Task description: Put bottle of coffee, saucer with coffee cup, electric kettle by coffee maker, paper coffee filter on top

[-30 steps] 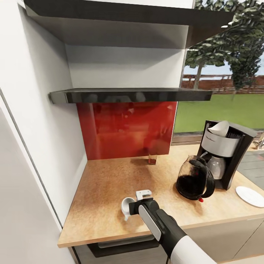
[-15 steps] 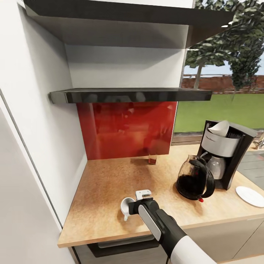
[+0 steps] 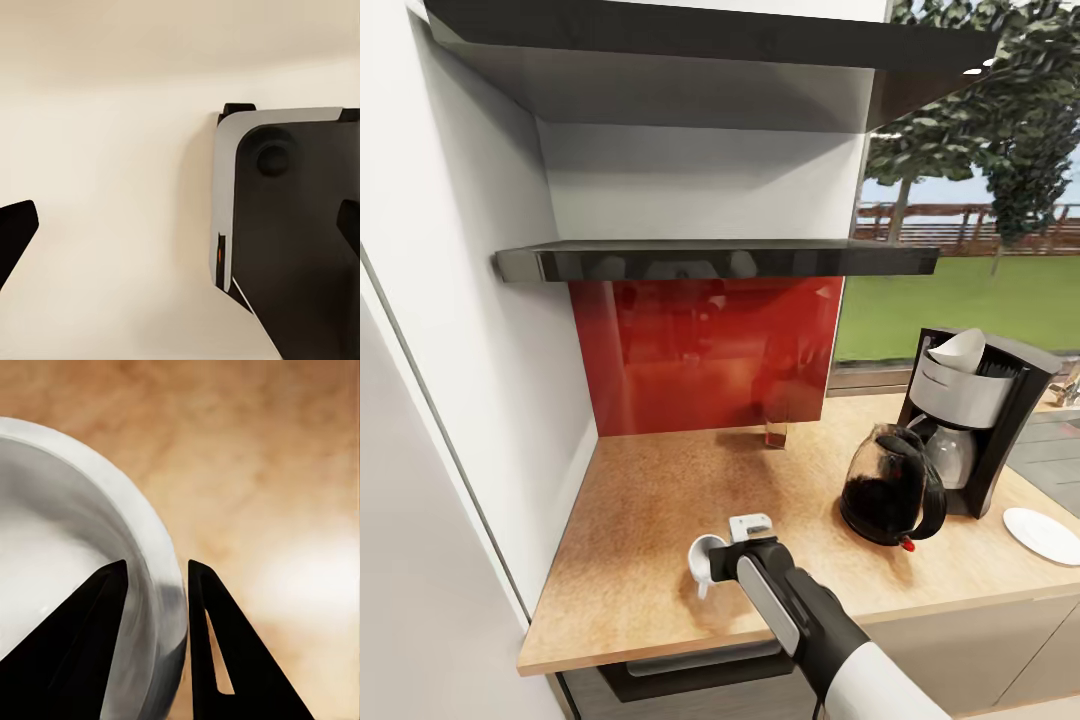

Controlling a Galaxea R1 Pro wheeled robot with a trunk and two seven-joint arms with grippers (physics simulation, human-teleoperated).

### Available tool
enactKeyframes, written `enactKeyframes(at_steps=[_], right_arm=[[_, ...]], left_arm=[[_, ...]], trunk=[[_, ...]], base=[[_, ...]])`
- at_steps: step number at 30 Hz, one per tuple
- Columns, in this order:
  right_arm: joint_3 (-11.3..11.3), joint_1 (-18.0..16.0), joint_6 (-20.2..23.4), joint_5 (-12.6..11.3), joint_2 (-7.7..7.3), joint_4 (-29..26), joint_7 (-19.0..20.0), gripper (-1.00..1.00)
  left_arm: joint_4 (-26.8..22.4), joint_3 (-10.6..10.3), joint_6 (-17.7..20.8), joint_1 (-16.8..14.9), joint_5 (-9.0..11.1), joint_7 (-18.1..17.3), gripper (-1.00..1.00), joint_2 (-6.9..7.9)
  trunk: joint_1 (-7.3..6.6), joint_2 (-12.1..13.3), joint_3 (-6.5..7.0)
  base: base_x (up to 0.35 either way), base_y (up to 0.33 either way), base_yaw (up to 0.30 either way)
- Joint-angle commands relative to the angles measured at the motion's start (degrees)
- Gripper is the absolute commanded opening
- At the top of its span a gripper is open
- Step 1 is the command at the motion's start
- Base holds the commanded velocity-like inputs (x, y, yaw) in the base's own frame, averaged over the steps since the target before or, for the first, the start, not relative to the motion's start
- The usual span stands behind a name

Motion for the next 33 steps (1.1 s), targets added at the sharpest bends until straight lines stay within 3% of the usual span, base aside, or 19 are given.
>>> enactKeyframes(at_steps=[1,20,33], right_arm=[[0.1,-0.1,0.1,-0.6,0.0,-1.2,-0.6,-1.0],[-0.1,-0.1,0.7,-0.2,-0.53,-22.3,-0.8,-1.0],[0.0,-0.1,0.8,-0.1,-0.59,-24.5,-0.8,-1.0]], left_arm=[[0.1,0.0,-0.1,-0.1,0.3,-0.3,1.0,0.0],[0.2,0.2,-0.1,-0.1,0.3,0.0,1.0,-0.07],[0.0,0.6,-0.2,-0.1,0.8,0.6,1.0,-0.14]], trunk=[[0.04,-0.1,-0.14],[0.04,-0.1,-0.14],[0.04,-0.1,-0.14]], base=[[0.0,0.0,0.0],[0.0,-0.009,0.0],[-0.1,-0.237,0.0]])
